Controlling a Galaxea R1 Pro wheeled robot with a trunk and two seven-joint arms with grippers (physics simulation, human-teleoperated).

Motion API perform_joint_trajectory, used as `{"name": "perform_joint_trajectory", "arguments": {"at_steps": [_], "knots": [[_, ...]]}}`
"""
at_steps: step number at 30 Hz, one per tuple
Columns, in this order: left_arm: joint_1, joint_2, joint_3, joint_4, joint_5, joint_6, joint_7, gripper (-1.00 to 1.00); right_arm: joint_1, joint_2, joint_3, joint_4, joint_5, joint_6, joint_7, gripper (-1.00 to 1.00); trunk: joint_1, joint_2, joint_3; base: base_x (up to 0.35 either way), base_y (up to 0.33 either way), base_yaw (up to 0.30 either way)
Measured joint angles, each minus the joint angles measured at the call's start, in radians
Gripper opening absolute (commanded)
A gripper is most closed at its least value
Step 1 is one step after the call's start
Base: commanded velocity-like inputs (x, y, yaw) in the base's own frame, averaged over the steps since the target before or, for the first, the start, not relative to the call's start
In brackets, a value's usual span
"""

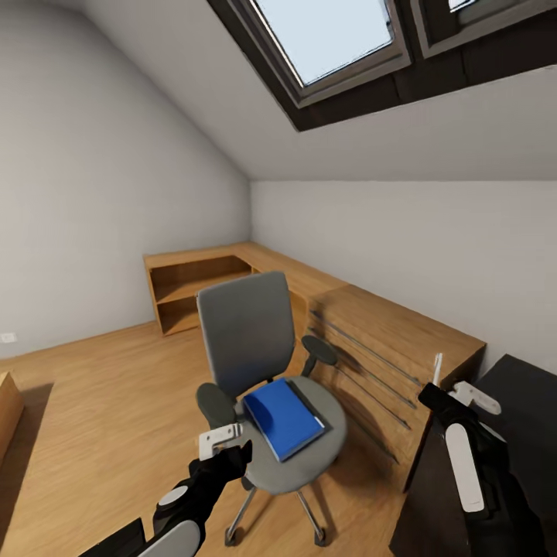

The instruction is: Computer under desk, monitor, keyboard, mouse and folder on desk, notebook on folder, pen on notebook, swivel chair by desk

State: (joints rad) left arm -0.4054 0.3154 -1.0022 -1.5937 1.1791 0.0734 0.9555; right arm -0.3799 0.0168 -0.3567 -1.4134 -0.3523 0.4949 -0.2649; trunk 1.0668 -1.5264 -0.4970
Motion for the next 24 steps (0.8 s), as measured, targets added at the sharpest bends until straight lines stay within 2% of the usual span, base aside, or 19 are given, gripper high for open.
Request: {"name": "perform_joint_trajectory", "arguments": {"at_steps": [4, 12, 15, 18, 19, 22, 24], "knots": [[0.000, 0.000, -0.001, 0.000, 0.000, 0.000, -0.001, 1.00, 0.000, 0.000, -0.022, 0.003, 0.001, -0.001, 0.000, -1.00, 0.000, 0.000, 0.001, 0.234, -0.241, -0.082], [0.000, -0.012, -0.001, 0.000, 0.001, 0.000, -0.001, 1.00, 0.000, -0.003, -0.025, 0.036, 0.005, -0.004, -0.002, -1.00, 0.000, 0.000, 0.001, 0.205, -0.207, -0.013], [0.000, -0.013, -0.001, 0.000, 0.001, 0.000, -0.001, 1.00, -0.001, -0.016, -0.026, 0.064, 0.008, -0.003, -0.009, -1.00, 0.000, 0.000, 0.001, 0.062, -0.060, -0.001], [0.000, -0.014, 0.000, 0.000, 0.000, 0.000, 0.000, 1.00, -0.003, -0.049, -0.025, 0.101, 0.008, -0.002, -0.047, -1.00, 0.000, 0.000, 0.001, 0.011, -0.011, 0.000], [0.000, -0.014, 0.000, 0.000, 0.000, 0.000, 0.000, 1.00, -0.004, -0.057, -0.024, 0.108, 0.010, 0.000, -0.094, -1.00, 0.000, 0.000, 0.001, 0.002, -0.002, 0.000], [0.000, -0.014, -0.001, 0.001, 0.001, 0.000, 0.000, 1.00, -0.006, -0.066, -0.019, 0.119, 0.010, 0.001, -0.188, -1.00, 0.000, 0.000, 0.001, 0.000, 0.000, 0.000], [0.000, -0.014, -0.001, 0.001, 0.001, 0.000, -0.001, 1.00, -0.008, -0.077, -0.018, 0.132, 0.014, 0.001, -0.226, -1.00, 0.000, 0.000, 0.001, 0.000, 0.000, 0.000]]}}
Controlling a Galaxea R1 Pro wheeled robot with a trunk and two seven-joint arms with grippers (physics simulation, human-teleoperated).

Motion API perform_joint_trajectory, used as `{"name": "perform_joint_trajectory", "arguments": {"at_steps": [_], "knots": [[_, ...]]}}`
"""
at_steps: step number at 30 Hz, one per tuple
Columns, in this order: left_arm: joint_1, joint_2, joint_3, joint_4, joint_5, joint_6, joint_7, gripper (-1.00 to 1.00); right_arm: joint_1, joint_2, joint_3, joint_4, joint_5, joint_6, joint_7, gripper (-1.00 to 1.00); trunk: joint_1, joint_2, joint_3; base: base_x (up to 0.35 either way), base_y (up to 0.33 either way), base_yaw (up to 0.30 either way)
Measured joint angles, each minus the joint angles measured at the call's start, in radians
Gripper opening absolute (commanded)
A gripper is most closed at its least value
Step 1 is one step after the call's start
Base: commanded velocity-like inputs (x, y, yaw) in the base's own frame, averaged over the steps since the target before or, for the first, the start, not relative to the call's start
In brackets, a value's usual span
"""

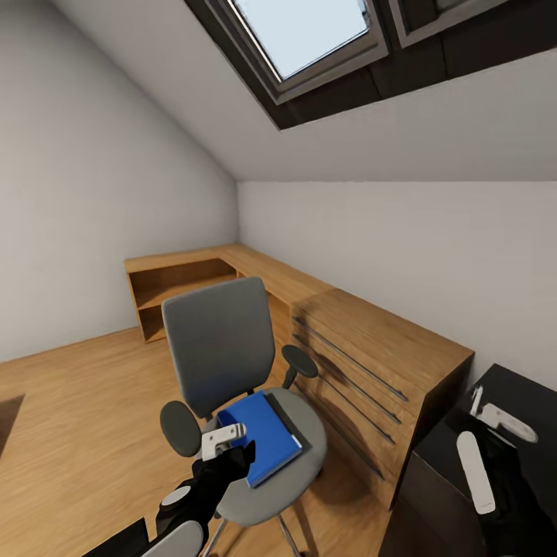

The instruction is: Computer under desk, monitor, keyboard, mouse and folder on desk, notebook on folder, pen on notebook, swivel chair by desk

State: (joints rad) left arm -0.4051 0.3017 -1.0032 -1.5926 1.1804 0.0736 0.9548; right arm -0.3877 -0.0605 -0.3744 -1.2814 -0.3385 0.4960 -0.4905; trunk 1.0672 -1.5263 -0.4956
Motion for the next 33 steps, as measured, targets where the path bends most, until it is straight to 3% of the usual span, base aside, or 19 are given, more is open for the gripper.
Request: {"name": "perform_joint_trajectory", "arguments": {"at_steps": [7, 19, 20, 33], "knots": [[0.000, 0.000, -0.013, 0.000, -0.001, -0.001, 0.001, 1.00, -0.019, -0.043, 0.001, 0.111, 0.009, 0.032, -0.029, -1.00, 0.000, 0.000, 0.000, -0.059, -0.036, 0.000], [0.000, 0.000, -0.016, -0.001, -0.009, -0.006, 0.002, 1.00, -0.027, -0.048, 0.003, 0.135, 0.009, 0.036, -0.030, -1.00, 0.000, 0.000, 0.000, -0.033, -0.024, 0.000], [0.000, 0.000, -0.016, -0.001, -0.009, -0.006, 0.002, 1.00, -0.027, -0.048, 0.003, 0.135, 0.009, 0.036, -0.030, 1.00, 0.000, 0.000, 0.000, 0.000, 0.000, 0.000], [0.000, 0.000, -0.014, -0.001, -0.009, -0.006, 0.002, 1.00, -0.027, -0.048, 0.007, 0.125, 0.006, 0.035, -0.024, 1.00, -0.042, 0.077, 0.034, 0.000, 0.000, 0.000]]}}
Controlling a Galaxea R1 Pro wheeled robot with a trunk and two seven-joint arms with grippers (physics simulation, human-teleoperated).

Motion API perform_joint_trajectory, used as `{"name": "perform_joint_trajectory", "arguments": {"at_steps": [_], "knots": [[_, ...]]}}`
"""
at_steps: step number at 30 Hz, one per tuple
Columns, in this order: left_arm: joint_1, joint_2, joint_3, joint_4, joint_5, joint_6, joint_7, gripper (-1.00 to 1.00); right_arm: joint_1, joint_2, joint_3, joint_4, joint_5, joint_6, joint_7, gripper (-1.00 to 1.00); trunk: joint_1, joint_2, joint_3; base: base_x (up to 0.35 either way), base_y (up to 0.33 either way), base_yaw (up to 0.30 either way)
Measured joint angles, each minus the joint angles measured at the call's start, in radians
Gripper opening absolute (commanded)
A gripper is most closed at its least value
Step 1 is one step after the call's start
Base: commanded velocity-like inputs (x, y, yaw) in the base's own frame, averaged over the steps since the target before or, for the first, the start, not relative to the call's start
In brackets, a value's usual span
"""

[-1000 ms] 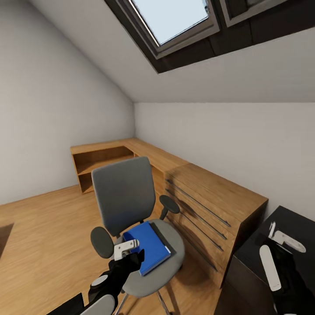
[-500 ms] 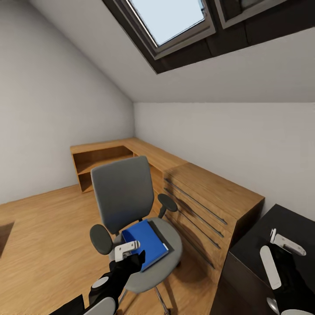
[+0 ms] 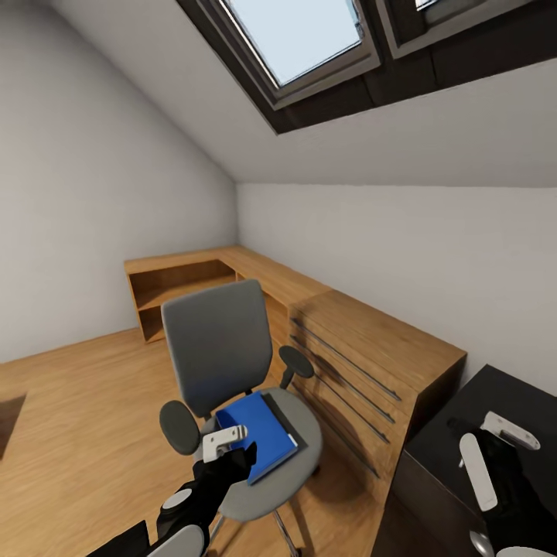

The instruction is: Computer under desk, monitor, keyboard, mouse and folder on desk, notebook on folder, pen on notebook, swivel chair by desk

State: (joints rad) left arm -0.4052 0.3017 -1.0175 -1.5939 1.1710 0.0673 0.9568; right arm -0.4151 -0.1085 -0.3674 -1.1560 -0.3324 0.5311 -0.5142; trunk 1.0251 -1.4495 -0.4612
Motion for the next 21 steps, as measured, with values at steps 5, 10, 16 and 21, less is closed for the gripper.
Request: {"name": "perform_joint_trajectory", "arguments": {"at_steps": [5, 10, 16, 21], "knots": [[0.000, 0.000, -0.001, 0.000, 0.000, 0.000, 0.000, 1.00, 0.000, 0.002, 0.000, -0.020, 0.000, -0.001, 0.001, 1.00, -0.019, 0.035, 0.016, 0.000, 0.000, 0.000], [0.000, 0.000, -0.001, 0.000, -0.001, -0.002, -0.001, 1.00, 0.000, 0.019, 0.005, -0.101, -0.002, -0.005, 0.003, 1.00, -0.019, 0.035, 0.016, 0.000, 0.000, 0.000], [0.000, 0.002, 0.003, -0.004, -0.001, -0.005, 0.001, 1.00, 0.000, 0.098, 0.018, -0.160, 0.000, -0.009, -0.001, 1.00, -0.019, 0.035, 0.015, 0.000, 0.000, 0.046], [0.000, 0.004, 0.009, -0.003, -0.001, -0.006, 0.007, 1.00, 0.001, 0.130, 0.093, -0.124, 0.035, -0.036, -0.002, 1.00, -0.019, 0.035, 0.012, 0.000, 0.000, 0.233]]}}
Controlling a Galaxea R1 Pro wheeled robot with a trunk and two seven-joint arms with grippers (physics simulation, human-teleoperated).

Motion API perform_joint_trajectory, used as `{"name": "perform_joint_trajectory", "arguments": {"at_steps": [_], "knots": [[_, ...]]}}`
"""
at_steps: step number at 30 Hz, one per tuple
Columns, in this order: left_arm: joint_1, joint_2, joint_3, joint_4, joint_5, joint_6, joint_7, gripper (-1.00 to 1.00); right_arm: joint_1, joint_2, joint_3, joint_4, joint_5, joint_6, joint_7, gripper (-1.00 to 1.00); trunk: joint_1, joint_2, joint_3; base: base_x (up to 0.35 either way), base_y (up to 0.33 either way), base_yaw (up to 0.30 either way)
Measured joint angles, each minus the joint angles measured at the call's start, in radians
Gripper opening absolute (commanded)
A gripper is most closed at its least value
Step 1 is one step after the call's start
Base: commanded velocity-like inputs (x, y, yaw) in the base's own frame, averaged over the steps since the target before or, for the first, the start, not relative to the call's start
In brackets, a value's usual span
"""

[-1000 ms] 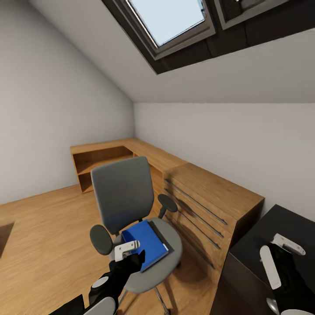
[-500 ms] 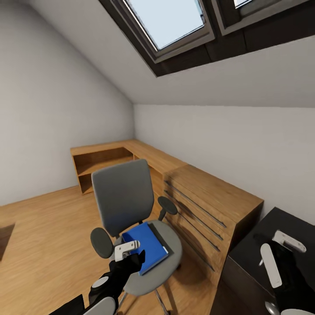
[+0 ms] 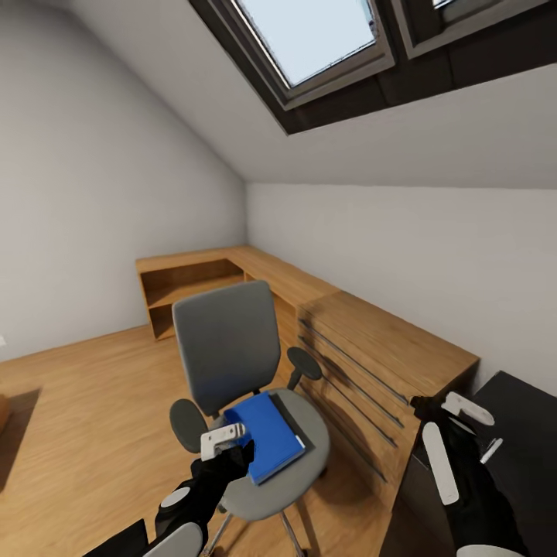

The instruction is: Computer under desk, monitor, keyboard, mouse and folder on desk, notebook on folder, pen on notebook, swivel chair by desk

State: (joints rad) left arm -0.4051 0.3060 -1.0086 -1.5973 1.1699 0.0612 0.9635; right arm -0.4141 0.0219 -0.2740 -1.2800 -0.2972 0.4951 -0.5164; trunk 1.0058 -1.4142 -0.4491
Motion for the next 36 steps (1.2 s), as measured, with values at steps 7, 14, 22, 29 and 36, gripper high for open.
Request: {"name": "perform_joint_trajectory", "arguments": {"at_steps": [7, 14, 22, 29, 36], "knots": [[0.000, 0.004, 0.006, 0.004, 0.001, -0.001, 0.003, 1.00, -0.001, 0.004, 0.106, 0.031, 0.008, -0.015, -0.001, 1.00, 0.000, 0.000, -0.004, 0.000, 0.000, 0.256], [0.000, 0.007, 0.045, 0.028, 0.005, -0.001, 0.003, 1.00, 0.000, 0.006, 0.134, 0.063, 0.008, -0.036, 0.000, 1.00, 0.000, 0.000, -0.009, 0.000, 0.000, 0.258], [0.000, 0.008, 0.090, 0.060, 0.010, -0.001, 0.002, 1.00, 0.000, 0.005, 0.200, 0.099, 0.007, -0.069, 0.000, 1.00, 0.000, 0.000, -0.014, 0.000, 0.000, 0.258], [0.000, 0.008, 0.122, 0.080, 0.013, -0.001, 0.002, 1.00, 0.000, 0.006, 0.216, 0.116, 0.006, -0.078, 0.000, 1.00, 0.000, 0.000, -0.018, 0.000, 0.000, 0.258], [0.000, 0.013, 0.127, 0.085, 0.014, -0.001, 0.002, 1.00, 0.000, 0.007, 0.218, 0.118, 0.006, -0.079, 0.002, 1.00, 0.000, 0.000, -0.022, 0.000, 0.000, 0.258]]}}
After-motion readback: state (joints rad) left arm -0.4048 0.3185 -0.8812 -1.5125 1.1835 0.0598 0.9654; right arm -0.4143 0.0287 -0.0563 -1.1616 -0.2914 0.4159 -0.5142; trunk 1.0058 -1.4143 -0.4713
